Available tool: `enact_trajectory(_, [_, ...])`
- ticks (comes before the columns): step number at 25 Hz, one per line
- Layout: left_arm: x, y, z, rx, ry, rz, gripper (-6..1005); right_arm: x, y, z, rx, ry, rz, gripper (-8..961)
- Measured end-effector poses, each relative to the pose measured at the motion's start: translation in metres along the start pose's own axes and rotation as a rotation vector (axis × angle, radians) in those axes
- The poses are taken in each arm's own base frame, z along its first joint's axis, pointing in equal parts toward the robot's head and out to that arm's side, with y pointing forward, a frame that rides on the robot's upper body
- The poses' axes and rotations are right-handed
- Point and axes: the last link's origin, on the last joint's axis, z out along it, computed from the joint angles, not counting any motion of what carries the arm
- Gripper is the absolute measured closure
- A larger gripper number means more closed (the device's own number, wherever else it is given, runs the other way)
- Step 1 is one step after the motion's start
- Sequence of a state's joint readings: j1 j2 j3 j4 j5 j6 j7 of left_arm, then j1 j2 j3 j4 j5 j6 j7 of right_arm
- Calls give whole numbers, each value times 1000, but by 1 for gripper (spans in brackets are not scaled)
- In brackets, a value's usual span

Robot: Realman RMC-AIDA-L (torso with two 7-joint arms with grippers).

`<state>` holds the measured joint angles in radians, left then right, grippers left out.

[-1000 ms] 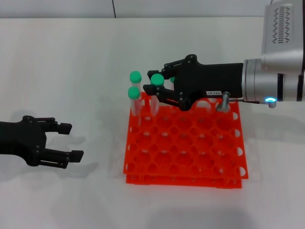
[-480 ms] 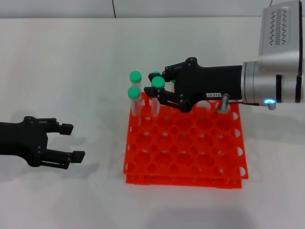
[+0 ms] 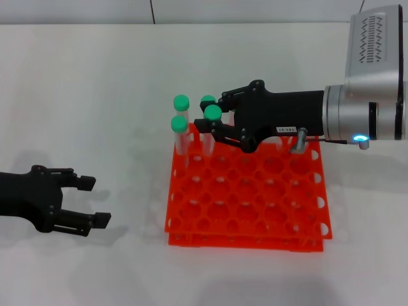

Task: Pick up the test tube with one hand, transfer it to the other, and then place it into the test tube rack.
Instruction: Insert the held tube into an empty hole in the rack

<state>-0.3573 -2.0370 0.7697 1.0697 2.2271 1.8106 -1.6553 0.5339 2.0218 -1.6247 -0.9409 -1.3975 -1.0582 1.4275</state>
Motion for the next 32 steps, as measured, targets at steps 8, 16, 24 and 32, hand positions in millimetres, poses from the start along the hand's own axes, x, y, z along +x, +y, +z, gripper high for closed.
enact_trajectory(8, [-1, 0, 1, 0, -11, -3, 119, 0, 1, 0, -2, 1, -1, 689])
enact_trajectory(16, [2, -1, 2, -4, -9, 4, 119, -1, -1, 2, -2, 4, -1, 689])
enact_trajectory(24, [2, 0, 2, -4, -4, 6, 119, -4, -2, 7, -11, 13, 1, 689])
enact_trajectory(32, [2, 0, 2, -4, -4, 7, 119, -5, -4, 9, -18, 30, 11, 689])
